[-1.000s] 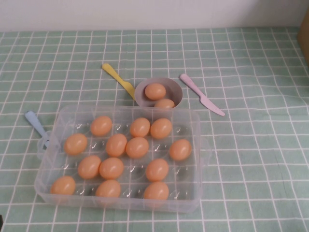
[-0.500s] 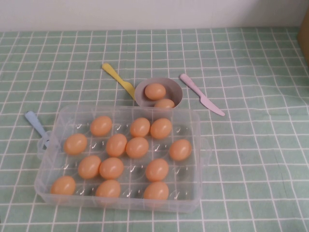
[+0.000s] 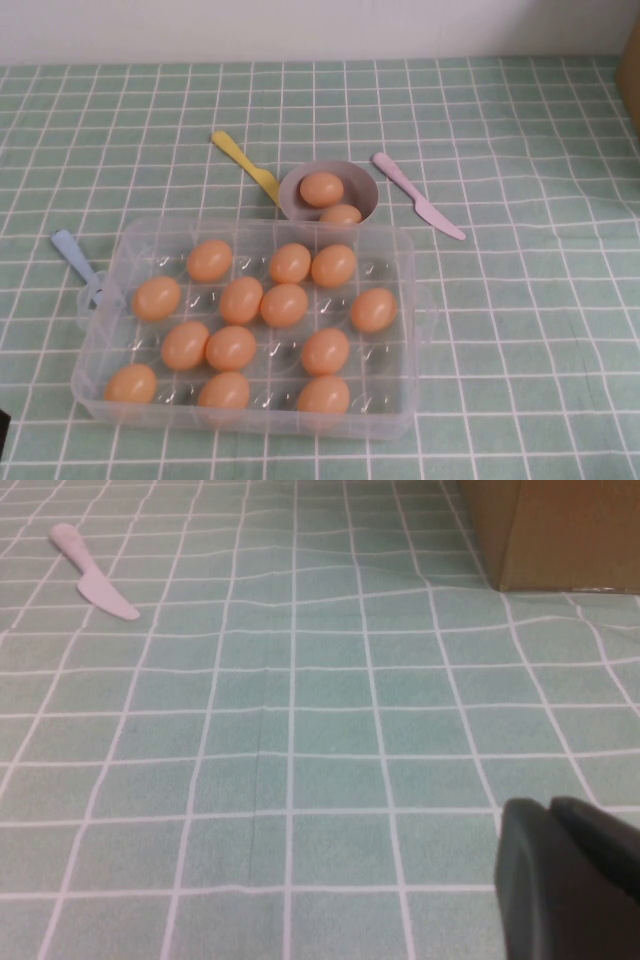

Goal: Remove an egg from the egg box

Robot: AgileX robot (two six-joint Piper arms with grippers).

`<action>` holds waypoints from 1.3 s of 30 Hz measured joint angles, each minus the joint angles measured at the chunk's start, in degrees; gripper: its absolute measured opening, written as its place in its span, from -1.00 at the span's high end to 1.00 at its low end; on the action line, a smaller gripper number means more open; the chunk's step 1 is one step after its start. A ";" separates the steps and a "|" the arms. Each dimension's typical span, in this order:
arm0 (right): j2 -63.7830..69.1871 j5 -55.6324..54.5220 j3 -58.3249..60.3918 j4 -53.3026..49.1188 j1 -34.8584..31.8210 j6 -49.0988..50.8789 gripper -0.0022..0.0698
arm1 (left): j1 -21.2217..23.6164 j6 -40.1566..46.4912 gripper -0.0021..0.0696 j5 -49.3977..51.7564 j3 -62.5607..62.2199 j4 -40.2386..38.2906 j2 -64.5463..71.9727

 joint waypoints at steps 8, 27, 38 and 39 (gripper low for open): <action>0.00 0.00 0.00 0.00 0.00 0.00 0.99 | 0.00 -1.82 0.95 -7.07 0.00 -4.07 0.00; 0.00 0.00 0.00 0.00 0.00 0.00 0.99 | 0.00 16.10 0.95 34.35 -34.35 -0.52 32.19; 0.00 0.00 0.00 0.00 0.00 0.00 0.99 | 0.00 27.78 0.95 48.05 -47.91 0.43 56.94; 0.00 0.00 0.00 0.00 0.00 0.00 0.99 | 0.00 28.46 0.95 48.17 -48.92 0.42 58.71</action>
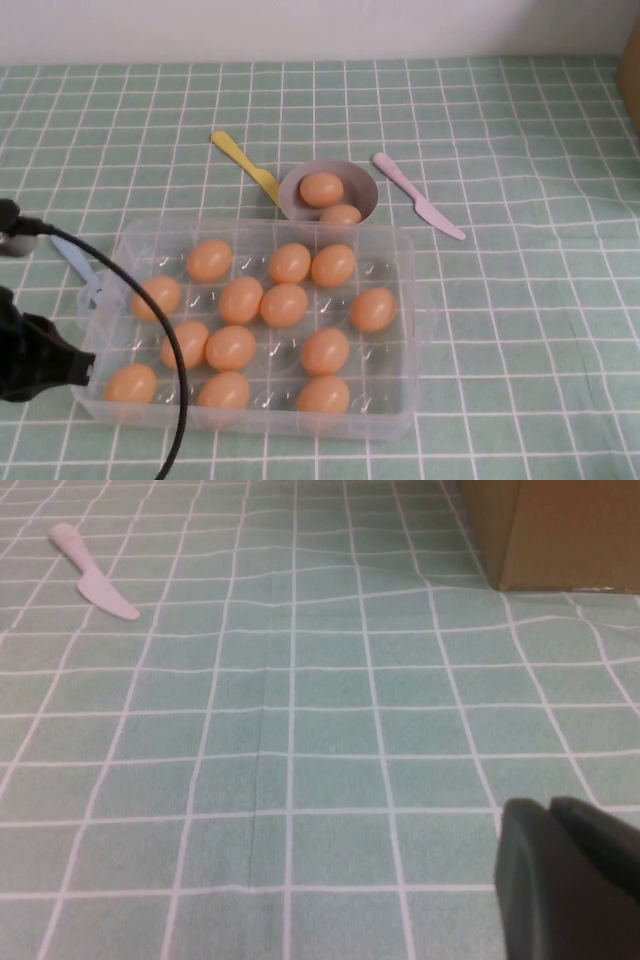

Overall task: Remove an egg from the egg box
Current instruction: Pick up the egg from the plastic box

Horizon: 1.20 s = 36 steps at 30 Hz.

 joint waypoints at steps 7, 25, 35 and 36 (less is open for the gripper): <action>0.00 0.00 0.00 0.00 0.00 0.00 0.99 | -6.49 -1.55 0.95 2.94 -8.60 5.68 10.66; 0.00 0.00 0.00 0.00 0.00 0.00 0.99 | -18.74 -3.85 0.94 6.58 -18.53 14.03 25.23; 0.00 0.00 0.00 0.00 0.00 0.00 0.99 | -18.74 -1.88 -0.03 3.19 -18.69 14.65 28.75; 0.00 0.00 0.00 0.00 0.00 0.00 0.99 | -18.74 -2.20 -0.13 3.19 -18.79 14.65 29.23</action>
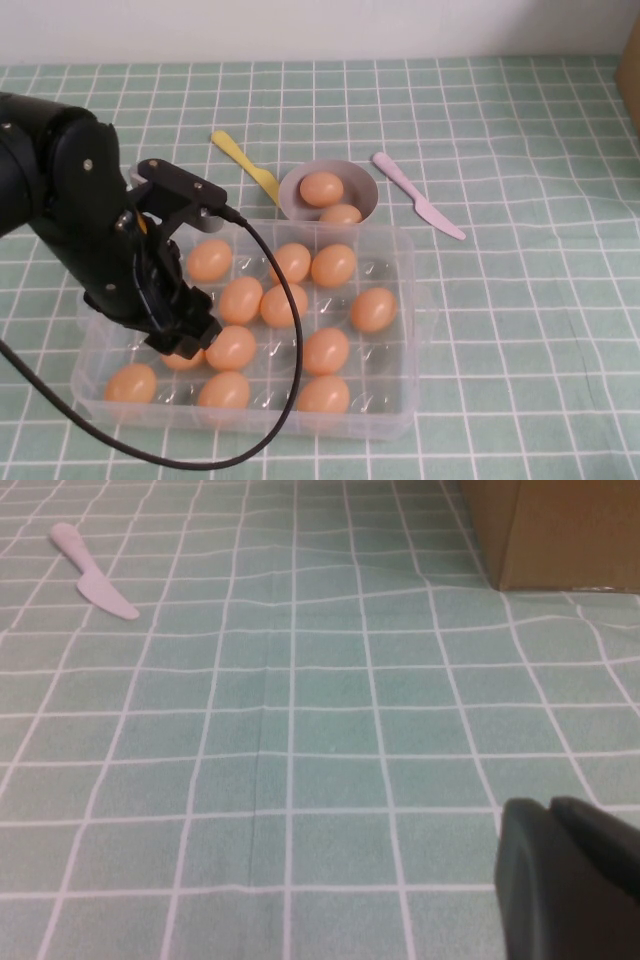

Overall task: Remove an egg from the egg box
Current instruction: Pick up the egg from the plastic box

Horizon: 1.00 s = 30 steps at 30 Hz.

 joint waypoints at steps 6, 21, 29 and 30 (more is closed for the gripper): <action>0.00 0.00 0.00 0.00 0.00 0.00 0.99 | 0.00 -0.31 -0.30 -1.26 -0.42 0.92 2.48; 0.00 0.00 0.00 0.00 0.00 0.00 0.99 | 0.00 7.13 -0.04 -5.77 -0.42 4.08 7.91; 0.00 0.00 0.00 0.00 0.00 0.00 0.99 | 0.00 8.08 -0.04 -6.77 -0.42 4.55 10.19; 0.00 0.00 0.00 0.00 0.00 0.00 0.99 | 0.00 8.13 -0.04 -6.92 -0.42 5.03 10.34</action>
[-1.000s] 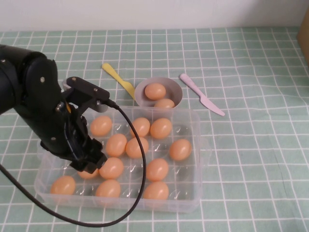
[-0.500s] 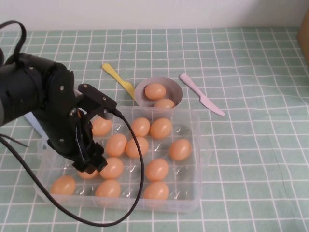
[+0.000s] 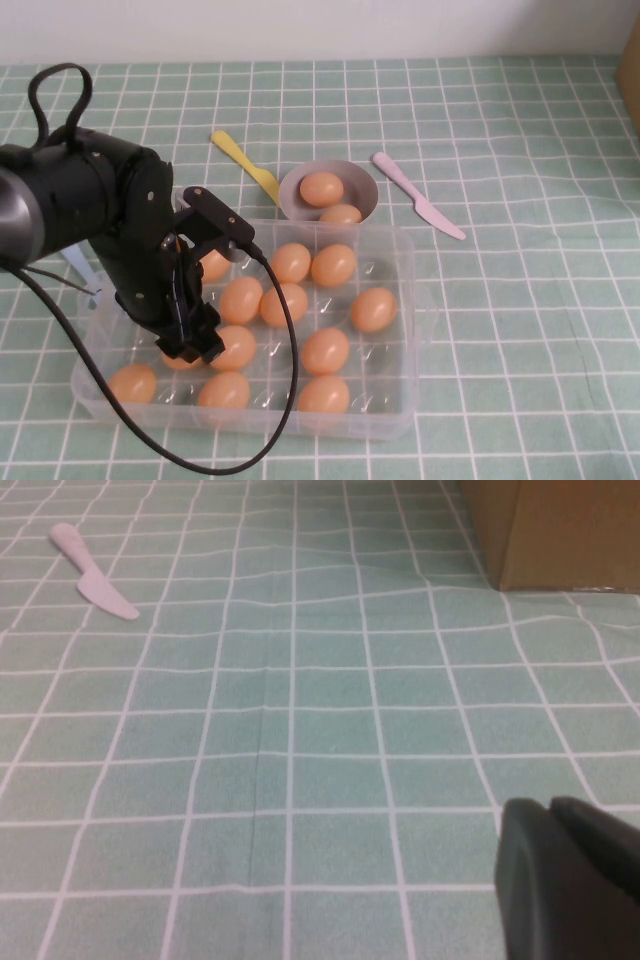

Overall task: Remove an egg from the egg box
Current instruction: Pick up the egg from the plastic box

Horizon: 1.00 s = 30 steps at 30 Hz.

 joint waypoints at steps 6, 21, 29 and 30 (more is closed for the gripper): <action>0.00 0.00 0.00 0.00 0.00 0.00 0.99 | 0.00 0.36 -0.04 -0.82 0.00 1.19 0.73; 0.00 0.00 0.00 0.00 0.00 0.00 0.99 | 0.00 0.18 -0.23 -1.04 0.00 0.79 1.08; 0.00 0.00 0.00 0.00 0.00 0.00 0.99 | 0.00 -0.70 -0.23 0.06 0.00 0.04 1.08; 0.00 0.00 0.00 0.00 0.00 0.00 0.99 | 0.00 -0.70 -0.23 0.25 0.00 -0.19 1.08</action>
